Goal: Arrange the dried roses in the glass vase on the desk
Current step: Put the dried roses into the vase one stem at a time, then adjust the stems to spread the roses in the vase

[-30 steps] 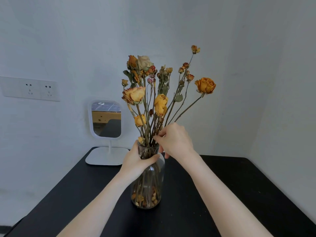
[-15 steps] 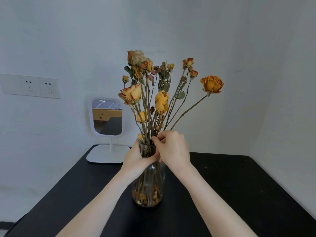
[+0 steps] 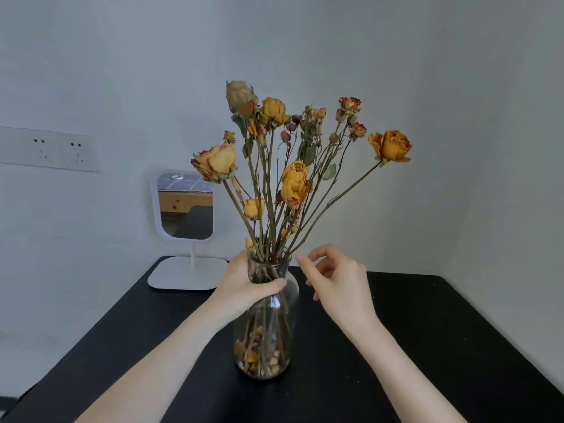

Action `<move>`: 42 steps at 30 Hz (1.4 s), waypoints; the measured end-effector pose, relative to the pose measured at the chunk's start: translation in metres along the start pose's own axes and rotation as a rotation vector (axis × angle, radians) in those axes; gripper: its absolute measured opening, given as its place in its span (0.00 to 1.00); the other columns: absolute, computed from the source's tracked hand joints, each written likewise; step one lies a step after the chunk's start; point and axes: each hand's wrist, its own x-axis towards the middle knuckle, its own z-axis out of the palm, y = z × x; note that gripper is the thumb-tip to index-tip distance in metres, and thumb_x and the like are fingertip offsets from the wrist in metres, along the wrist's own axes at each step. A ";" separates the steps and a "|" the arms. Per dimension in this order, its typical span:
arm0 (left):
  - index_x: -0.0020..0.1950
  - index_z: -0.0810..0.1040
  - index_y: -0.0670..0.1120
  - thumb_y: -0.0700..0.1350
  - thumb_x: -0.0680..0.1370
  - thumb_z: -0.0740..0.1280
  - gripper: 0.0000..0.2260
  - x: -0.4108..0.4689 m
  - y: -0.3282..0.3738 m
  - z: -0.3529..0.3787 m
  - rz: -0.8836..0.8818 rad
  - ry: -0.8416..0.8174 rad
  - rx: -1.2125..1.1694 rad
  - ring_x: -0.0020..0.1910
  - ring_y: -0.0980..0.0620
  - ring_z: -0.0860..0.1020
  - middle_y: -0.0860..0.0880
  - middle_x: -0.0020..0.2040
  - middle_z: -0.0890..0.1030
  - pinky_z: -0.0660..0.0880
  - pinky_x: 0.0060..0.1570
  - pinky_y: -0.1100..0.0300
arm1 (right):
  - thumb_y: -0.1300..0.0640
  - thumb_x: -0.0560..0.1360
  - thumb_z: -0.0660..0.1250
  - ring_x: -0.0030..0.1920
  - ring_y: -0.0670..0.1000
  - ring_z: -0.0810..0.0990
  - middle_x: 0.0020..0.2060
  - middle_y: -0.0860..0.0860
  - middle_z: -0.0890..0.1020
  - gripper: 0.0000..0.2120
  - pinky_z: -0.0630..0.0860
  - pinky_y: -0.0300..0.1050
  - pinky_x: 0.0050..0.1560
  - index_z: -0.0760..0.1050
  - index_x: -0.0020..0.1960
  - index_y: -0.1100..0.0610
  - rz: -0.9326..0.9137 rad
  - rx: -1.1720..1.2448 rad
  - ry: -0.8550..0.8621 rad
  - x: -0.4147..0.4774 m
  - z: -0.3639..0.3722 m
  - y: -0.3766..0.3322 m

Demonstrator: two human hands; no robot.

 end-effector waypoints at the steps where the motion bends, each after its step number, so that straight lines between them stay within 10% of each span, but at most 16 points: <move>1: 0.51 0.73 0.60 0.45 0.68 0.75 0.18 -0.002 0.001 0.001 0.014 -0.010 -0.012 0.51 0.63 0.78 0.57 0.50 0.81 0.73 0.49 0.69 | 0.43 0.72 0.66 0.28 0.42 0.77 0.30 0.47 0.79 0.12 0.73 0.32 0.31 0.75 0.48 0.50 -0.005 0.012 -0.034 0.000 -0.001 0.001; 11: 0.51 0.74 0.64 0.64 0.58 0.73 0.24 -0.011 0.024 -0.002 -0.016 -0.119 -0.036 0.59 0.54 0.74 0.51 0.60 0.75 0.72 0.60 0.55 | 0.37 0.63 0.68 0.25 0.39 0.70 0.25 0.43 0.71 0.30 0.65 0.28 0.26 0.73 0.61 0.50 0.145 0.332 -0.347 0.005 -0.017 0.004; 22: 0.44 0.79 0.59 0.48 0.76 0.65 0.06 0.003 0.052 -0.022 0.115 -0.018 0.073 0.39 0.60 0.73 0.56 0.37 0.77 0.66 0.37 0.76 | 0.56 0.74 0.67 0.21 0.41 0.61 0.25 0.47 0.65 0.12 0.60 0.32 0.21 0.77 0.54 0.62 0.158 0.512 -0.443 0.038 -0.026 -0.016; 32: 0.62 0.75 0.52 0.54 0.62 0.73 0.29 0.002 0.042 -0.030 -0.023 -0.177 -0.006 0.36 0.57 0.70 0.56 0.30 0.69 0.65 0.46 0.60 | 0.48 0.67 0.74 0.27 0.41 0.65 0.40 0.55 0.70 0.19 0.62 0.33 0.26 0.76 0.56 0.49 0.138 0.424 -0.641 0.033 -0.035 -0.004; 39: 0.48 0.77 0.54 0.50 0.67 0.72 0.11 0.014 0.057 -0.027 0.040 -0.086 -0.061 0.47 0.39 0.77 0.47 0.37 0.79 0.73 0.56 0.52 | 0.58 0.71 0.71 0.23 0.38 0.72 0.25 0.40 0.79 0.07 0.64 0.27 0.22 0.78 0.49 0.55 0.043 0.509 -0.506 0.039 -0.032 -0.022; 42: 0.50 0.77 0.54 0.50 0.62 0.74 0.17 0.014 0.055 -0.032 0.067 -0.063 -0.134 0.39 0.47 0.74 0.52 0.31 0.75 0.70 0.50 0.52 | 0.56 0.69 0.73 0.23 0.39 0.70 0.27 0.41 0.77 0.13 0.61 0.30 0.22 0.77 0.52 0.55 0.037 0.551 -0.490 0.041 -0.036 -0.020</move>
